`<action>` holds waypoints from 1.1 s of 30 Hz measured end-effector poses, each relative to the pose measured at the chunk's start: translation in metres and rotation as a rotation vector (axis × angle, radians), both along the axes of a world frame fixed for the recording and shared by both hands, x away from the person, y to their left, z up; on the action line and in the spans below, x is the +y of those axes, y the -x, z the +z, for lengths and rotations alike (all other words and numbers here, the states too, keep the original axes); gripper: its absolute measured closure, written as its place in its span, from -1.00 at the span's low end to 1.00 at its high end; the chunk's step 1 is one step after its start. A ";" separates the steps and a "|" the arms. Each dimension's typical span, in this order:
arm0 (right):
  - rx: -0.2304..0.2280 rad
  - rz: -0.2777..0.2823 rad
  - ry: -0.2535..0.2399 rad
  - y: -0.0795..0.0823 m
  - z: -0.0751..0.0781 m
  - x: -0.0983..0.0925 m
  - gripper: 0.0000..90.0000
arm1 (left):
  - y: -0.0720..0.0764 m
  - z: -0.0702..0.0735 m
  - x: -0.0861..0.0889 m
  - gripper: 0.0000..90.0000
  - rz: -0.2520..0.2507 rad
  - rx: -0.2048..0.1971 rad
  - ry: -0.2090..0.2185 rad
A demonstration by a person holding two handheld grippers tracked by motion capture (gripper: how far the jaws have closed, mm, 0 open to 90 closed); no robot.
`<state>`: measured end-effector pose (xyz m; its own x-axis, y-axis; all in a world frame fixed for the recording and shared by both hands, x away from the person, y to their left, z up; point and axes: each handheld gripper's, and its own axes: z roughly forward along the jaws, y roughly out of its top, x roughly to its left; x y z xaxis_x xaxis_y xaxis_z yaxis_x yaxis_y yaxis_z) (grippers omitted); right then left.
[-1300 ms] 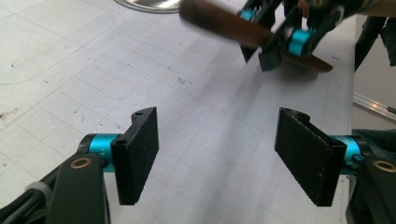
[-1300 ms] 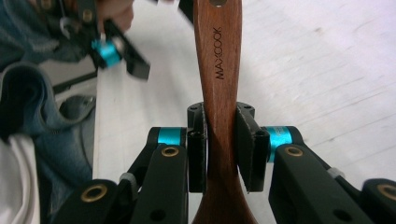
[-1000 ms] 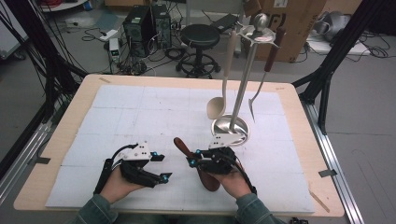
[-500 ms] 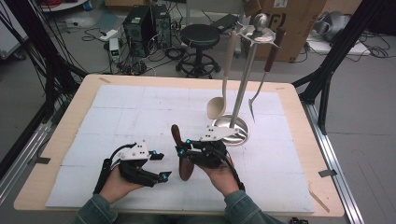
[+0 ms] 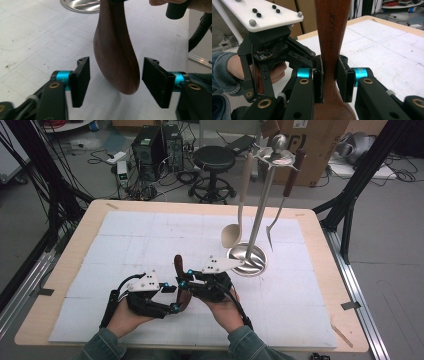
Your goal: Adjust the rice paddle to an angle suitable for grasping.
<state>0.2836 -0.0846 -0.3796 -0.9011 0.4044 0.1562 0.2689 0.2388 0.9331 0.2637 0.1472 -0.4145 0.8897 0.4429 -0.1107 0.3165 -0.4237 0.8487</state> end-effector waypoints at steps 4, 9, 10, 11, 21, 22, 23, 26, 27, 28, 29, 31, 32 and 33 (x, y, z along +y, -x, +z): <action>0.009 -0.004 -0.005 0.003 -0.001 0.003 0.72 | 0.000 -0.001 0.001 0.13 -0.009 0.003 -0.004; 0.001 -0.010 0.002 0.005 -0.001 0.002 0.71 | 0.000 0.000 0.002 0.30 -0.018 -0.001 -0.002; -0.002 -0.010 0.000 0.005 -0.001 0.001 0.71 | 0.000 0.000 0.002 0.34 -0.022 0.000 0.001; -0.001 -0.014 0.000 0.005 -0.001 0.000 0.71 | 0.000 0.000 0.003 0.38 -0.022 0.000 0.001; 0.003 0.038 -0.008 0.004 -0.002 -0.008 0.65 | -0.001 0.000 0.009 0.69 -0.021 -0.023 -0.008; 0.002 0.046 -0.011 0.004 -0.002 -0.008 0.64 | -0.001 0.000 0.009 0.72 -0.028 -0.024 -0.014; 0.005 0.057 -0.011 0.003 -0.003 -0.008 0.61 | -0.001 -0.001 0.009 0.79 -0.049 -0.013 -0.008; 0.025 0.105 -0.021 0.000 -0.007 -0.007 0.61 | -0.001 -0.002 0.008 0.79 -0.059 -0.022 -0.024; 0.024 0.110 -0.019 0.000 -0.008 -0.006 0.63 | -0.001 -0.002 0.008 0.80 -0.064 -0.023 -0.025; 0.024 0.112 -0.026 -0.001 -0.009 -0.006 0.63 | -0.001 -0.002 0.008 0.80 -0.066 -0.024 -0.025; 0.031 0.118 -0.034 -0.001 -0.011 -0.006 0.63 | -0.001 -0.002 0.008 0.80 -0.069 -0.024 -0.024; 0.041 0.127 -0.029 -0.003 -0.013 -0.006 0.62 | 0.000 -0.002 0.008 0.80 -0.078 -0.026 -0.022; 0.044 0.136 -0.028 -0.003 -0.013 -0.005 0.61 | 0.000 -0.002 0.008 0.80 -0.080 -0.026 -0.021; 0.044 0.139 -0.027 -0.003 -0.014 -0.004 0.61 | 0.000 -0.002 0.008 0.80 -0.080 -0.027 -0.022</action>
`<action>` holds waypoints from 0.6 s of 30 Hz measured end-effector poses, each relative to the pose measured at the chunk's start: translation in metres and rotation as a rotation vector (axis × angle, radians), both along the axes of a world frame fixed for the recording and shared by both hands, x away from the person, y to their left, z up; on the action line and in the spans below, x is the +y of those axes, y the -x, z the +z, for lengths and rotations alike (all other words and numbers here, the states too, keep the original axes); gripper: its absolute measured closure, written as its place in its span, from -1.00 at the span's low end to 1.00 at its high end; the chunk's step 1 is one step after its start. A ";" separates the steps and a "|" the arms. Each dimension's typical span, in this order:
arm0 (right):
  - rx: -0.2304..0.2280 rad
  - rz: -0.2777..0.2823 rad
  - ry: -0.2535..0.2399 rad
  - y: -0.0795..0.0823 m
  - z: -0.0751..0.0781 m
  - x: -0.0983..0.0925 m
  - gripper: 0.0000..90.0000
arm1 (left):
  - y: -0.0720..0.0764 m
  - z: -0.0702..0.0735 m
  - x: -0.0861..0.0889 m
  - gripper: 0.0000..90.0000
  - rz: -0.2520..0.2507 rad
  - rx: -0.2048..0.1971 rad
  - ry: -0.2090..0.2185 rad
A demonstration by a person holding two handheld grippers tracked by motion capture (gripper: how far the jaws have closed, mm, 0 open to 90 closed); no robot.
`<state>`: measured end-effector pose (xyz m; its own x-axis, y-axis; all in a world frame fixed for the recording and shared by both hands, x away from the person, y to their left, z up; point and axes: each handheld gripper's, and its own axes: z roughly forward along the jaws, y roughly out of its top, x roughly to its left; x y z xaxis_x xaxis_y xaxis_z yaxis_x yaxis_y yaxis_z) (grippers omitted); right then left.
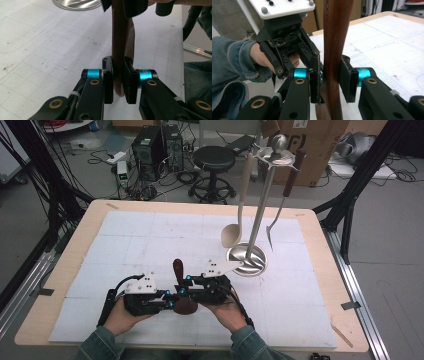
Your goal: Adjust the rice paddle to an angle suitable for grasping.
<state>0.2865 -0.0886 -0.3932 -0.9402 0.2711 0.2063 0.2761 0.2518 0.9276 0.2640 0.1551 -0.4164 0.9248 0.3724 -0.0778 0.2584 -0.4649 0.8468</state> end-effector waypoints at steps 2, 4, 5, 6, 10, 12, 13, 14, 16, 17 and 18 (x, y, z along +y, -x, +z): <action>-0.007 -0.003 0.001 0.000 0.000 0.001 0.65 | 0.000 0.000 0.000 0.80 -0.003 0.001 0.001; -0.001 -0.002 -0.004 0.000 0.000 0.000 0.68 | 0.000 0.000 0.000 0.79 -0.001 0.002 0.004; 0.000 -0.005 -0.006 0.000 0.000 0.000 0.69 | 0.000 0.000 0.000 0.79 0.004 0.006 0.010; -0.001 -0.007 -0.007 -0.001 0.000 -0.001 0.69 | -0.001 0.000 0.001 0.77 0.003 0.003 0.014; -0.005 -0.020 0.000 0.000 0.002 -0.004 0.70 | -0.002 0.002 0.003 0.57 0.015 0.010 0.032; -0.005 -0.024 -0.003 0.000 0.002 -0.005 0.70 | -0.002 0.002 0.004 0.49 0.021 0.013 0.034; -0.006 -0.025 -0.004 0.000 0.003 -0.006 0.70 | -0.002 0.002 0.004 0.46 0.028 0.013 0.035; -0.006 -0.027 -0.006 -0.001 0.003 -0.007 0.70 | -0.003 0.002 0.005 0.42 0.031 0.014 0.036; -0.006 -0.034 -0.011 -0.001 0.004 -0.010 0.70 | -0.004 0.002 0.006 0.36 0.036 0.012 0.032; -0.005 -0.038 -0.013 -0.001 0.004 -0.011 0.70 | -0.004 0.003 0.006 0.34 0.042 0.015 0.040; -0.007 -0.043 -0.013 -0.002 0.005 -0.013 0.70 | -0.004 0.003 0.007 0.31 0.048 0.016 0.046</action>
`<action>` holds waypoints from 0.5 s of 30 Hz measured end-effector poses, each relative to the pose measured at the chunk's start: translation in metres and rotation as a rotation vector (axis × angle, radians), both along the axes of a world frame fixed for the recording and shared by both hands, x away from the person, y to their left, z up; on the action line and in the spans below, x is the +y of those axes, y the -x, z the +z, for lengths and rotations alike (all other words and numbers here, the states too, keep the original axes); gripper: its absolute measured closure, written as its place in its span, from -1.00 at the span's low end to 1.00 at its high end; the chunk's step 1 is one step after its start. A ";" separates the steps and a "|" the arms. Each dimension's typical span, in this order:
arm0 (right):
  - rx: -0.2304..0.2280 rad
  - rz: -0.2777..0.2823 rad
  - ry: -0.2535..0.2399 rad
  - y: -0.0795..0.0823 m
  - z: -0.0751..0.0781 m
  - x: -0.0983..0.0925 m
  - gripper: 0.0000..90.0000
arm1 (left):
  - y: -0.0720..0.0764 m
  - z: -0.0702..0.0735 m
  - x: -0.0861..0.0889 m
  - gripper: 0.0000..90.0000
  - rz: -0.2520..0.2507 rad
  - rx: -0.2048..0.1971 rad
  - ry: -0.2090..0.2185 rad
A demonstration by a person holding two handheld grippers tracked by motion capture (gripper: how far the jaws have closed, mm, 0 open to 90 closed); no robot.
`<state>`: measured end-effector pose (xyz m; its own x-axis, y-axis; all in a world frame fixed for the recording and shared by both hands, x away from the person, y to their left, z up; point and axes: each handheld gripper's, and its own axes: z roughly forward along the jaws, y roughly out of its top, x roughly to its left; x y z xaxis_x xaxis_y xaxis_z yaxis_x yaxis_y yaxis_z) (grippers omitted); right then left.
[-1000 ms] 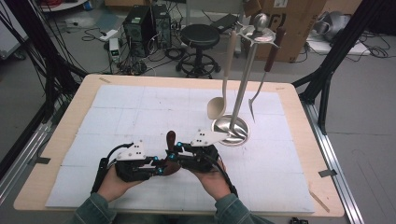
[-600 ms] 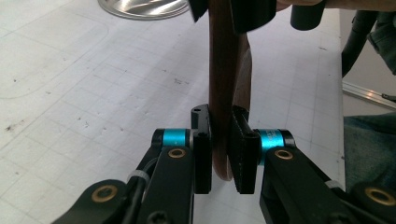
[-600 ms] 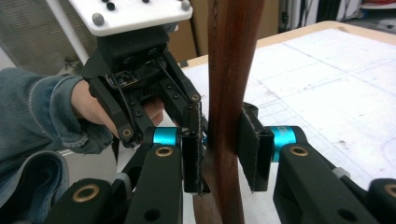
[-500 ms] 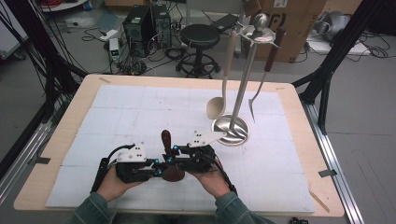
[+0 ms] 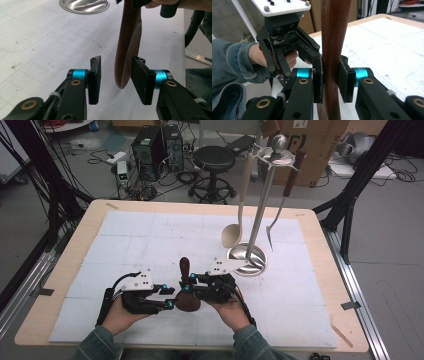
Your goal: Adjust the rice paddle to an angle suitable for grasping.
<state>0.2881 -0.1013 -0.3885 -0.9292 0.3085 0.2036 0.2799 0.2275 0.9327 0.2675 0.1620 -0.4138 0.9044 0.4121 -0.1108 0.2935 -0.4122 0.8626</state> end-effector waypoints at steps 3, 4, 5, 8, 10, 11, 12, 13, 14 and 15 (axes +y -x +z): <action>0.004 -0.008 0.000 -0.001 0.001 -0.005 0.70 | 0.000 0.001 0.003 0.28 0.002 -0.003 0.000; 0.002 -0.011 -0.001 -0.001 0.001 -0.006 0.70 | 0.000 0.001 0.003 0.26 0.007 -0.001 0.005; -0.002 -0.016 -0.003 -0.002 0.001 -0.008 0.70 | -0.001 0.001 0.004 0.25 0.009 0.000 0.003; 0.002 -0.030 -0.007 -0.002 0.002 -0.014 0.70 | -0.002 0.002 0.007 0.21 0.018 -0.002 0.007; 0.002 -0.038 -0.011 -0.003 0.003 -0.018 0.70 | -0.003 0.002 0.009 0.19 0.020 -0.003 0.009; 0.002 -0.040 -0.011 -0.004 0.003 -0.020 0.70 | -0.003 0.002 0.010 0.18 0.026 -0.002 0.013; 0.002 -0.046 -0.012 -0.004 0.003 -0.022 0.70 | -0.003 0.002 0.011 0.17 0.033 -0.001 0.015; 0.004 -0.051 -0.015 -0.004 0.003 -0.024 0.70 | -0.003 0.002 0.011 0.16 0.033 -0.001 0.015; 0.003 -0.054 -0.015 -0.005 0.003 -0.026 0.70 | -0.004 0.003 0.013 0.15 0.039 -0.006 0.018; 0.000 -0.058 -0.016 -0.005 0.004 -0.028 0.70 | -0.004 0.003 0.015 0.14 0.044 -0.008 0.018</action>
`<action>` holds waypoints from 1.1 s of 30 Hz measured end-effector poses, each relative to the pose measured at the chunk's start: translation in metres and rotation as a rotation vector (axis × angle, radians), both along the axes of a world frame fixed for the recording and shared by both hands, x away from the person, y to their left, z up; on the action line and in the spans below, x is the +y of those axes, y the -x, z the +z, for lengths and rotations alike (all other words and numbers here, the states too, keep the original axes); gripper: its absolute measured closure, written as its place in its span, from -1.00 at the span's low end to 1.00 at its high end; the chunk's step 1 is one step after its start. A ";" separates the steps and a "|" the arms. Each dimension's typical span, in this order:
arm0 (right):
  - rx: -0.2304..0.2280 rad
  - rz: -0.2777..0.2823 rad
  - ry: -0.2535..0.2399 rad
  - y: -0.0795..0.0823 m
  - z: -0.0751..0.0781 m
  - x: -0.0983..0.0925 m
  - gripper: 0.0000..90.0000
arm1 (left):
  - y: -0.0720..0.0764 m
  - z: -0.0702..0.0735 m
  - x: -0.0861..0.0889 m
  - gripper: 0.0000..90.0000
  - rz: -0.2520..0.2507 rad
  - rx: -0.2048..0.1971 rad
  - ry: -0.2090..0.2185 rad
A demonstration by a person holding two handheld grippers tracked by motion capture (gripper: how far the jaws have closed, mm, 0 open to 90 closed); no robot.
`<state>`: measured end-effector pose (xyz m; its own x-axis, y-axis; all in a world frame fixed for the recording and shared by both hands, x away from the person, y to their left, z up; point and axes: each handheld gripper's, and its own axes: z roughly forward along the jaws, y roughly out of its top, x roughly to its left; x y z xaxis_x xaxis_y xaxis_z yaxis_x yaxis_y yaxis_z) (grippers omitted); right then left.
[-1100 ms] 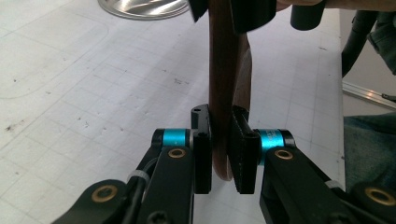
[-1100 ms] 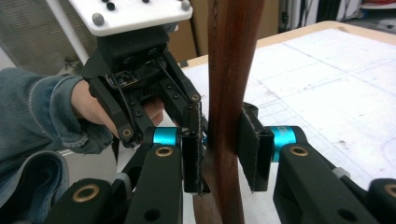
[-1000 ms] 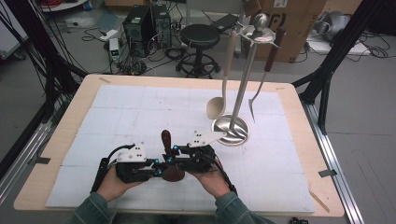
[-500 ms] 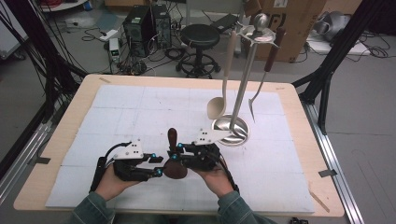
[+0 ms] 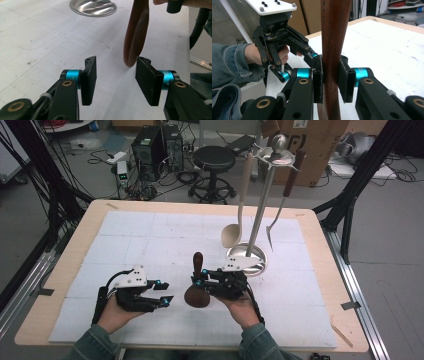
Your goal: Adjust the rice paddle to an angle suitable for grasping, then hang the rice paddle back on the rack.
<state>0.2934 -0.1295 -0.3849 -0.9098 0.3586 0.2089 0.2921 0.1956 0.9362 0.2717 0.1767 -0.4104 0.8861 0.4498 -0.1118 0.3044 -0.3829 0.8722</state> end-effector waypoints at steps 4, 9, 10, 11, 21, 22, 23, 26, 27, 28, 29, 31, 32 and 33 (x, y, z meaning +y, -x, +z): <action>0.003 -0.020 -0.001 -0.001 0.001 -0.007 0.70 | -0.001 0.001 0.004 0.10 0.021 0.001 0.010; -0.004 -0.042 0.002 -0.002 0.002 -0.017 0.70 | -0.002 0.002 0.009 0.06 0.038 0.001 0.015; -0.006 -0.048 0.002 -0.002 0.003 -0.019 0.70 | -0.003 0.002 0.010 0.06 0.039 -0.001 0.016; -0.007 -0.053 -0.001 -0.003 0.004 -0.021 0.70 | -0.003 0.003 0.010 0.06 0.041 -0.001 0.019; -0.018 -0.103 0.002 -0.004 0.011 -0.044 0.70 | -0.004 0.003 0.012 -0.05 0.068 0.001 0.019; -0.020 -0.106 0.003 -0.004 0.012 -0.046 0.70 | -0.004 0.003 0.013 -0.06 0.072 0.002 0.018; -0.025 -0.112 0.005 -0.004 0.013 -0.048 0.70 | -0.004 0.004 0.013 -0.07 0.073 0.001 0.018; -0.022 -0.124 0.001 -0.005 0.015 -0.053 0.70 | -0.004 0.004 0.015 -0.12 0.079 0.001 0.019; -0.023 -0.126 0.002 -0.005 0.015 -0.054 0.70 | -0.004 0.004 0.016 -0.13 0.081 -0.002 0.016; -0.026 -0.129 0.002 -0.006 0.016 -0.055 0.70 | -0.004 0.004 0.016 -0.15 0.089 -0.002 0.016; -0.024 -0.131 0.002 -0.006 0.017 -0.056 0.70 | -0.004 0.004 0.017 -0.17 0.095 -0.002 0.018; -0.028 -0.137 0.001 -0.007 0.018 -0.058 0.70 | -0.005 0.005 0.020 -0.21 0.106 -0.002 0.018; -0.021 -0.138 0.002 -0.006 0.018 -0.059 0.70 | -0.005 0.005 0.021 -0.23 0.113 -0.003 0.020; -0.027 -0.140 0.007 -0.007 0.019 -0.059 0.70 | -0.005 0.005 0.022 -0.25 0.119 -0.002 0.022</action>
